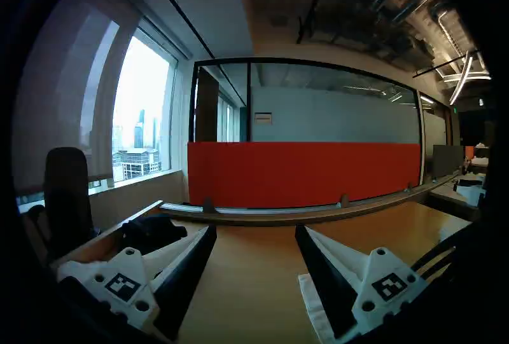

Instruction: Fold towel

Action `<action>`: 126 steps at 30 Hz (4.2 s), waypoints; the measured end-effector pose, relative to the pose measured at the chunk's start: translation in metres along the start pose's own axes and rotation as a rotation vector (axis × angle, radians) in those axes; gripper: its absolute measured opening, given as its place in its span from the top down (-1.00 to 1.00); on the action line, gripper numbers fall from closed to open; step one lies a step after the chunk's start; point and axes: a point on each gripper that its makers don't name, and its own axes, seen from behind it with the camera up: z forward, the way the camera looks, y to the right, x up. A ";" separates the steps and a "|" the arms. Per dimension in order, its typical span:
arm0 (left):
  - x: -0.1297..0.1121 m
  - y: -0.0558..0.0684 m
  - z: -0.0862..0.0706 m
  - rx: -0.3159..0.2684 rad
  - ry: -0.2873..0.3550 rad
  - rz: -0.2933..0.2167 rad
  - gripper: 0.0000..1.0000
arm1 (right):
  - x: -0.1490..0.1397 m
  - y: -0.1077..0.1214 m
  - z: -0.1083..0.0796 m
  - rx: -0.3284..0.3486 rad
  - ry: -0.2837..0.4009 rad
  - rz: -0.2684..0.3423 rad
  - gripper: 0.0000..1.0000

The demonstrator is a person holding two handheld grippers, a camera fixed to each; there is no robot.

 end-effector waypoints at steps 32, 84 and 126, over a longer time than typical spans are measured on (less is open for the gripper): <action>0.048 0.042 0.007 -0.182 -0.126 0.086 -0.83 | 0.068 -0.029 0.000 0.172 -0.127 -0.092 -0.99; -0.064 0.114 -0.027 -0.563 -0.389 0.218 -0.83 | -0.031 -0.110 -0.040 0.639 -0.461 -0.278 -1.00; -0.226 0.138 -0.056 -0.658 -0.631 0.284 -0.83 | -0.187 -0.129 -0.078 0.704 -0.653 -0.308 -1.00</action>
